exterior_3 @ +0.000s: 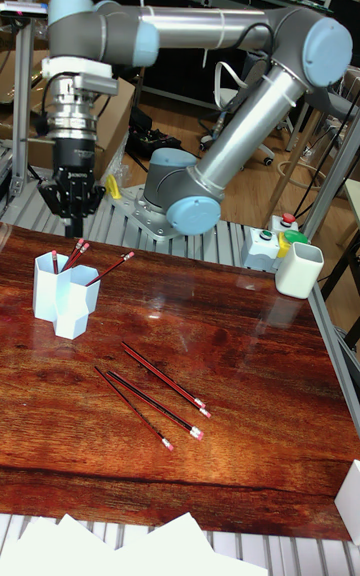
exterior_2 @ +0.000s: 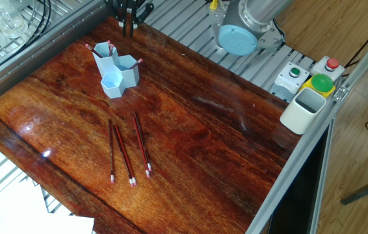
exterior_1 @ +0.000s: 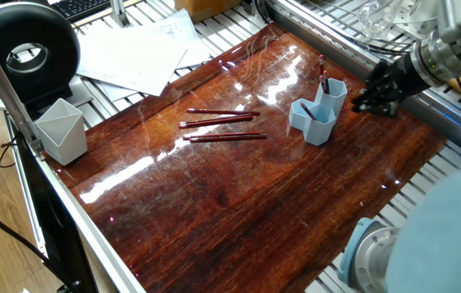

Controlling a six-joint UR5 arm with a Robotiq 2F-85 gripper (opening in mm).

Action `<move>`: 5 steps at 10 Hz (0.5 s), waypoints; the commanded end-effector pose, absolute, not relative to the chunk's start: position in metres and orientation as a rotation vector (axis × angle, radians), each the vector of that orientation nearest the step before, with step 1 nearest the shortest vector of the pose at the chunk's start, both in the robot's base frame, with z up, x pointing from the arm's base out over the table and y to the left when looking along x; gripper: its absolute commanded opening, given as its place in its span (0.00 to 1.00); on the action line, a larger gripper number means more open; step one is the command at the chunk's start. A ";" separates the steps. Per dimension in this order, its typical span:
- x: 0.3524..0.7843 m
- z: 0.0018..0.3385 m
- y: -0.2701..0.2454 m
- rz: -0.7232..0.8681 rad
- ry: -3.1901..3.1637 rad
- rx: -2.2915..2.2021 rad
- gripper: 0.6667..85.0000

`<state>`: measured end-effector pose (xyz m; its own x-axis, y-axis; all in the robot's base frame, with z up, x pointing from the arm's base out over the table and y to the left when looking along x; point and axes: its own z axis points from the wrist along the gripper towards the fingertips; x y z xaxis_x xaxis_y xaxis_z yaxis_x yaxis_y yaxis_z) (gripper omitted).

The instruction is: Put the pen into the pen holder

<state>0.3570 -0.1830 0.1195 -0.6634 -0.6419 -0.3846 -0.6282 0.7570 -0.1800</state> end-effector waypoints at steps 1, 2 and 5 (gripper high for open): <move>0.341 0.128 -0.194 -0.179 2.689 -0.858 0.12; 0.338 0.130 -0.190 -0.216 2.735 -0.840 0.11; 0.311 0.133 -0.178 -0.307 2.936 -0.849 0.09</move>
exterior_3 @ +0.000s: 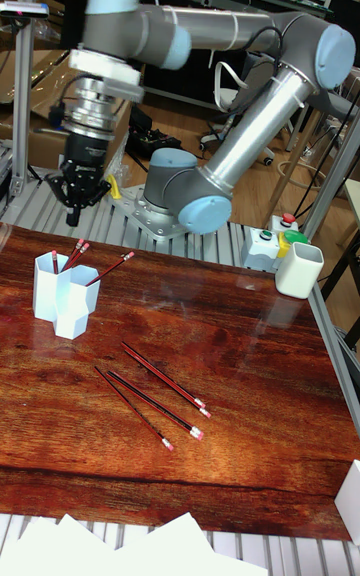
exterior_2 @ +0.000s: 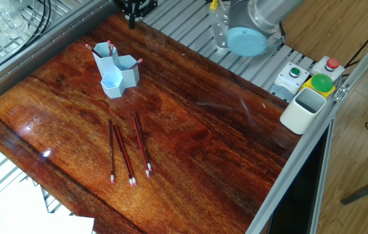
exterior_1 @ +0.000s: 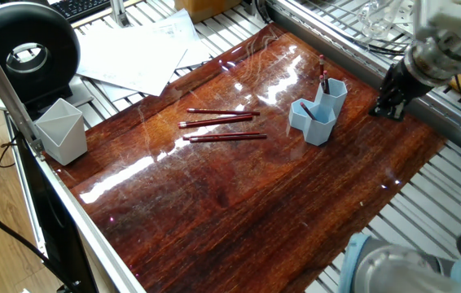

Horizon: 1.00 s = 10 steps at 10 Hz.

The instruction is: Put the pen into the pen holder

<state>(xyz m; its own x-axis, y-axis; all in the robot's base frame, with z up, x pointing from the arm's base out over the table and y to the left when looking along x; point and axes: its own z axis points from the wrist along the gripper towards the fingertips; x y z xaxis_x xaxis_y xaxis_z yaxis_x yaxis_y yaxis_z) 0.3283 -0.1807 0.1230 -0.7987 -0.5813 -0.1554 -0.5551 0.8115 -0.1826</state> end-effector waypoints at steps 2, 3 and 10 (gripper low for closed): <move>0.281 0.132 -0.168 -0.347 3.120 -0.817 0.00; 0.273 0.130 -0.158 -0.357 3.193 -0.767 0.00; 0.243 0.133 -0.151 -0.286 3.302 -0.836 0.00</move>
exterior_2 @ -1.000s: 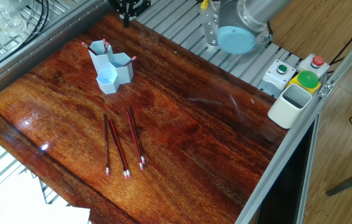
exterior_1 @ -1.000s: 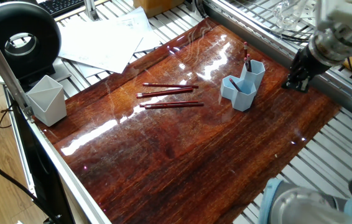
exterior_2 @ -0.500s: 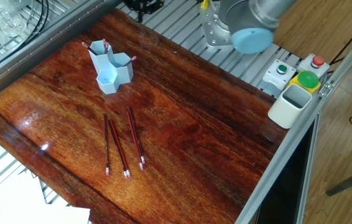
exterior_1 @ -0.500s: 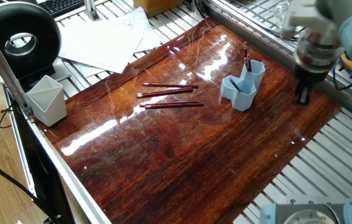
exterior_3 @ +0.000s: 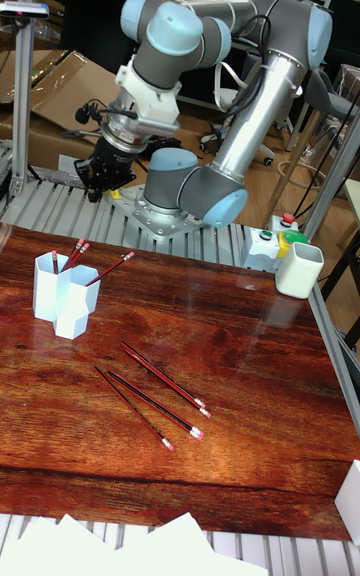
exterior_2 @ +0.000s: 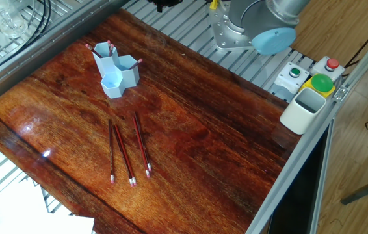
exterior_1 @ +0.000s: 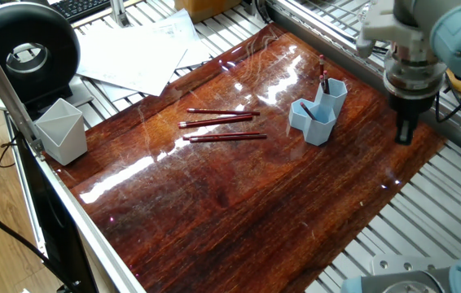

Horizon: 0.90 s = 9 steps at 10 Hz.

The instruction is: Put the pen into the pen holder

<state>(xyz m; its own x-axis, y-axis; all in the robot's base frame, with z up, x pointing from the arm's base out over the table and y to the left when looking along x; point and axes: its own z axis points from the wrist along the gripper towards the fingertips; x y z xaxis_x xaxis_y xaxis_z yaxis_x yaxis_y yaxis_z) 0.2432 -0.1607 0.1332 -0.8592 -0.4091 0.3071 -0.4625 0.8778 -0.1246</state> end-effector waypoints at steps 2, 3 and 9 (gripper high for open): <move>0.253 0.129 -0.143 0.200 -2.790 0.794 0.00; 0.252 0.129 -0.143 0.190 -2.770 0.843 0.00; 0.261 0.124 -0.119 0.086 -2.866 0.752 0.00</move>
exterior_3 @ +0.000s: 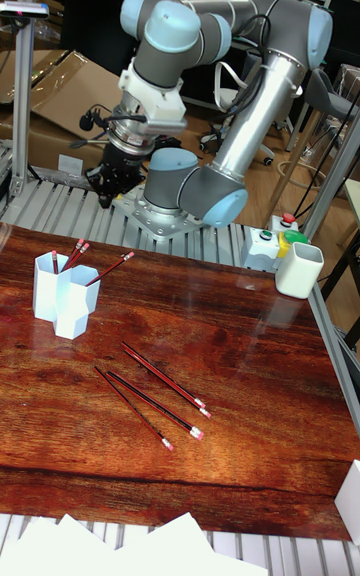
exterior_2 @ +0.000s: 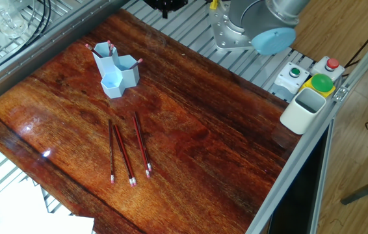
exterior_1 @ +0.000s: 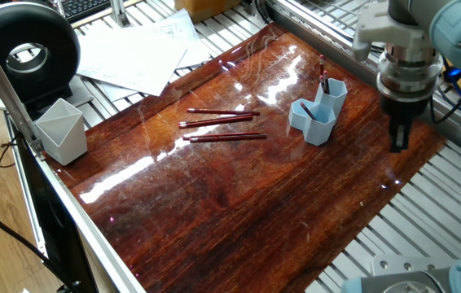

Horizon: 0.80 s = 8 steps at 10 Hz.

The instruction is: Put the pen into the pen holder

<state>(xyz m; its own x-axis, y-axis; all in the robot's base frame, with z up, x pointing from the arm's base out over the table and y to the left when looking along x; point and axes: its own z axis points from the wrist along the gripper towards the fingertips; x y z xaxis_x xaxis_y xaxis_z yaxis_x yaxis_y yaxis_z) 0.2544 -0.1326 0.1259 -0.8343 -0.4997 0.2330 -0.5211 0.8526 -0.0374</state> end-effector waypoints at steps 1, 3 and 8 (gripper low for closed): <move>0.261 0.124 -0.119 0.089 -2.871 0.727 0.00; 0.261 0.128 -0.126 0.131 -2.836 0.742 0.00; 0.331 0.176 -0.053 0.101 -2.721 0.735 0.00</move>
